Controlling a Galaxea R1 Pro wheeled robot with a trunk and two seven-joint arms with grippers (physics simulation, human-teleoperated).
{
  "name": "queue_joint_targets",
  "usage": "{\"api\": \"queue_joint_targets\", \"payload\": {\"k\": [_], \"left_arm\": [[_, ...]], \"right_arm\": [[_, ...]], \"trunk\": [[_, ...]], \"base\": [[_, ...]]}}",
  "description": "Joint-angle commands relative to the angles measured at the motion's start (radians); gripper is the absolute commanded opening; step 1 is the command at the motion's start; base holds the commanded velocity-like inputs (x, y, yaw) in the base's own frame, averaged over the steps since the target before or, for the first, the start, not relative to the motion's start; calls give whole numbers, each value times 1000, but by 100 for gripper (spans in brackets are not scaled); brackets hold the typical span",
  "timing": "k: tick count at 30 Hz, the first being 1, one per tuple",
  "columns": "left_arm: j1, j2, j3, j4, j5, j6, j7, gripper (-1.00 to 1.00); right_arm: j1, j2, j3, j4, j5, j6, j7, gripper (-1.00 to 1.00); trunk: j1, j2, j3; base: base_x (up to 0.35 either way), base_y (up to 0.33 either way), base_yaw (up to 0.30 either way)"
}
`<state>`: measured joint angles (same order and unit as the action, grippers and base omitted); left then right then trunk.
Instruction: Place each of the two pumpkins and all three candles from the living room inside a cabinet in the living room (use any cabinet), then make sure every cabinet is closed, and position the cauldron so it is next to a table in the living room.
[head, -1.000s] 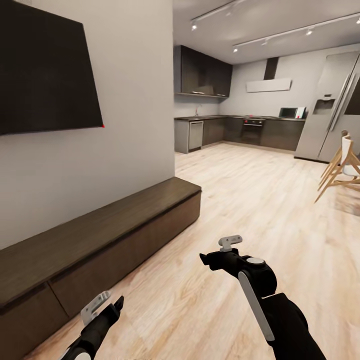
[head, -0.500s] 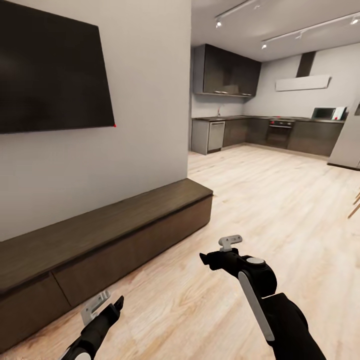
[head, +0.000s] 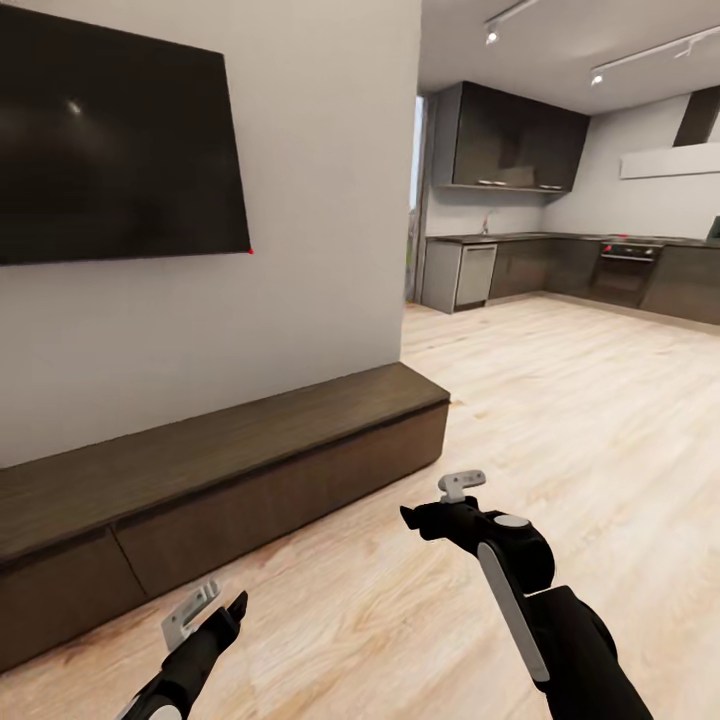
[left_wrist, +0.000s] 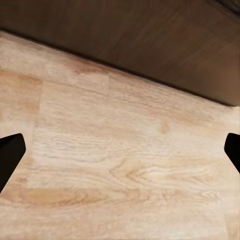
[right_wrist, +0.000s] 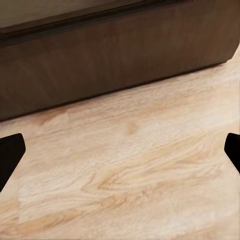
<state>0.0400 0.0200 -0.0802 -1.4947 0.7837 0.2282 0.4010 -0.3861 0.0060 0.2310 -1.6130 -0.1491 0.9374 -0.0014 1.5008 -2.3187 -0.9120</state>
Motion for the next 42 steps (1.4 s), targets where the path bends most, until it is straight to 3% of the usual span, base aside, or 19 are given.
{"api": "queue_joint_targets", "payload": {"k": [1, 10, 13, 15, 16, 18, 19, 22, 24, 25, 26, 28, 31, 32, 33, 35, 36, 38, 42], "left_arm": [[0, 1, -1, -2, 7, 2, 8, 100], [2, 1, 15, -2, 7, 1, 5, 100], [11, 13, 63, -3, 9, 25, 1, 100], [74, 71, 132, -22, 31, 90, -12, 100], [96, 80, 149, -37, 39, 100, -17, 100], [192, 101, 225, -78, 67, 120, -68, 100], [243, 100, 277, -67, 78, 122, -137, 100], [288, 84, 380, -10, 98, 120, -259, 100], [297, 78, 440, 16, 109, 119, -298, 100], [301, 76, 468, 52, 113, 112, -327, 100], [295, 74, 474, 67, 116, 83, -362, 100], [295, 73, 463, 50, 115, 82, -376, 100], [276, 74, 390, 41, 108, 78, -371, 100], [236, 85, 360, 56, 104, 95, -370, 100], [202, 95, 350, 65, 97, 118, -371, 100], [171, 104, 345, 77, 86, 148, -370, 100], [101, 113, 341, 126, 74, 189, -369, 100], [19, 107, 332, 196, 62, 204, -365, 100], [-13, 98, 311, 282, 53, 193, -381, 100]], "right_arm": [[0, 0, -9, -1, -3, 5, 0, 100], [0, 1, -42, -1, -4, 7, 0, 100], [0, 6, -61, -1, -8, 7, 0, 100], [-1, 24, -288, 4, -147, 1, 0, 100], [-3, 29, -336, 8, -190, 0, 0, 100], [-8, 45, -466, 30, -375, -3, -3, 100], [-11, 50, -516, 48, -487, -5, -6, 100], [-21, 56, -604, 105, -638, -7, -14, 100], [-31, 56, -631, 161, -689, -16, -27, 100], [-66, 48, -655, 222, -717, -31, -35, 100], [-100, 40, -755, 270, -868, -3, -40, 100], [-103, 40, -774, 274, -909, 8, -63, 100], [-129, 34, -850, 268, -977, 18, -277, 100], [-157, 27, -902, 266, -1080, 16, -391, 100], [-167, 25, -915, 267, -1123, 15, -421, 100], [-173, 25, -921, 269, -1154, 14, -440, 100], [-178, 29, -929, 274, -1178, 2, -462, 100], [-180, 30, -932, 283, -1191, -46, -474, 100], [-179, 37, -929, 287, -1194, -83, -474, 100]], "trunk": [[0, 0, -1], [0, 0, -1], [0, 0, -1], [0, 0, -1], [0, 0, -1], [0, 0, -1], [0, 0, -1], [0, 0, -1], [0, 0, -1], [0, 0, -1], [0, 0, -1], [0, 0, -1], [0, 0, 0], [0, 0, 0], [0, 0, 0], [0, 0, 1], [0, 0, 1], [0, 0, 2], [0, 0, 2]], "base": [[144, -338, 294], [129, -338, 295], [68, -225, 298], [18, -59, 298], [11, -37, 298], [6, -19, 298], [2, -8, 299], [1, -3, 300], [0, -1, 300], [0, 0, 300], [0, 0, 300], [0, 0, 300], [0, 0, 300], [0, 0, 300], [0, 0, 300], [0, 0, 300], [0, 0, 300], [0, 0, 300], [0, 0, 300]]}}
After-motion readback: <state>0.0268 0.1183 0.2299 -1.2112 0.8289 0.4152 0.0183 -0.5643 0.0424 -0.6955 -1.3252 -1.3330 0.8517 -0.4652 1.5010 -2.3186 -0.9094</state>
